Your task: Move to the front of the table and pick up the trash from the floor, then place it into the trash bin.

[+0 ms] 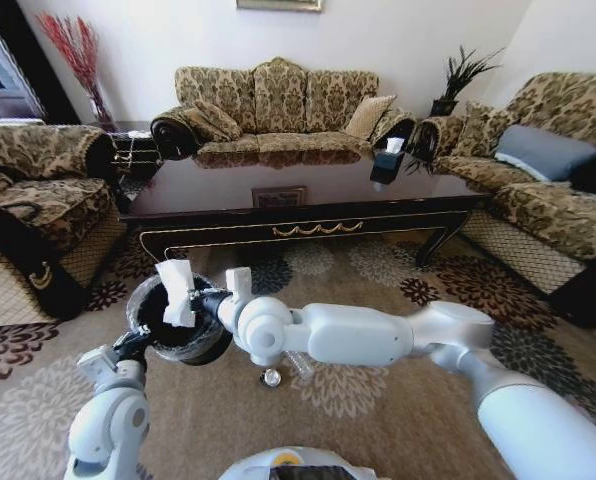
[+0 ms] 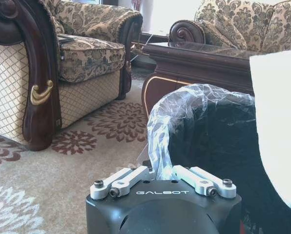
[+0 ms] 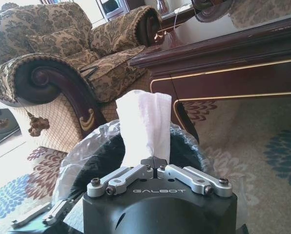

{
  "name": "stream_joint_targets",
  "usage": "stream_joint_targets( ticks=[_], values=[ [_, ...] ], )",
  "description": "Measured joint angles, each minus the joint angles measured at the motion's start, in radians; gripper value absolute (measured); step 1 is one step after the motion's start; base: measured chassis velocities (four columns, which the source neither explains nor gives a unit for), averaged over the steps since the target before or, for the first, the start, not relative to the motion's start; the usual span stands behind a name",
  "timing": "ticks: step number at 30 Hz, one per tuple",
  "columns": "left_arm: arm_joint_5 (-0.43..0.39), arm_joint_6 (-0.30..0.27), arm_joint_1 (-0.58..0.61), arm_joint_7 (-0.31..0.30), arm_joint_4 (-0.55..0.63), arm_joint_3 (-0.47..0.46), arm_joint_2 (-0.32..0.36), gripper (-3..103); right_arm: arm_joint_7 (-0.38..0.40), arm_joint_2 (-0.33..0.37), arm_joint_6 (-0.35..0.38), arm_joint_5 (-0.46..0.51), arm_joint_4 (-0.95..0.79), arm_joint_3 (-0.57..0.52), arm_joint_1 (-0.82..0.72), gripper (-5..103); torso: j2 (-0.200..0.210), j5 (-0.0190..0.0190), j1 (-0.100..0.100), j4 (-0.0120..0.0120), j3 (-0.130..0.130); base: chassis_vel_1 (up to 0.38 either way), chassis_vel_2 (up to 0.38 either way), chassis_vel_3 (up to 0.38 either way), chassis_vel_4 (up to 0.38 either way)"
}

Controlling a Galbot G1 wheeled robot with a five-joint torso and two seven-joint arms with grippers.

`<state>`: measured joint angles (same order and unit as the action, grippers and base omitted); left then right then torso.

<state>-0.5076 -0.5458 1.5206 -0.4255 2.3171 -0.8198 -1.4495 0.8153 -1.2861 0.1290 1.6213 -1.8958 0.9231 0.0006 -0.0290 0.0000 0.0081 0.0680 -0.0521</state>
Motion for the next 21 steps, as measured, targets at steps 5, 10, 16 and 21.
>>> stream_joint_targets(
  ticks=[5,10,16,21],
  values=[
    [0.000,0.000,-0.005,0.000,-0.004,0.003,-0.001,3,-0.028,0.011,0.014,-0.007,0.002,-0.001,-0.006,-1,0.000,0.0000,0.000,0.0000,0.000,0.000,0.000,0.000,0.000],
    [0.003,0.000,-0.009,0.001,-0.013,0.007,-0.003,3,-0.034,0.009,0.019,-0.018,0.003,-0.008,-0.023,20,0.000,0.0000,0.000,0.0000,0.000,0.000,0.000,0.000,0.000],
    [0.004,0.000,-0.013,0.001,-0.020,0.008,-0.003,3,-0.035,0.006,0.021,-0.023,0.005,-0.011,-0.030,42,0.000,0.0000,0.000,-0.0002,0.000,0.000,0.000,0.000,0.000],
    [0.003,0.000,-0.013,0.001,-0.022,0.007,0.003,3,-0.034,0.024,0.021,-0.014,-0.002,-0.043,-0.022,63,0.000,0.0000,0.000,-0.0001,0.000,0.000,0.000,0.000,0.000]
  ],
)
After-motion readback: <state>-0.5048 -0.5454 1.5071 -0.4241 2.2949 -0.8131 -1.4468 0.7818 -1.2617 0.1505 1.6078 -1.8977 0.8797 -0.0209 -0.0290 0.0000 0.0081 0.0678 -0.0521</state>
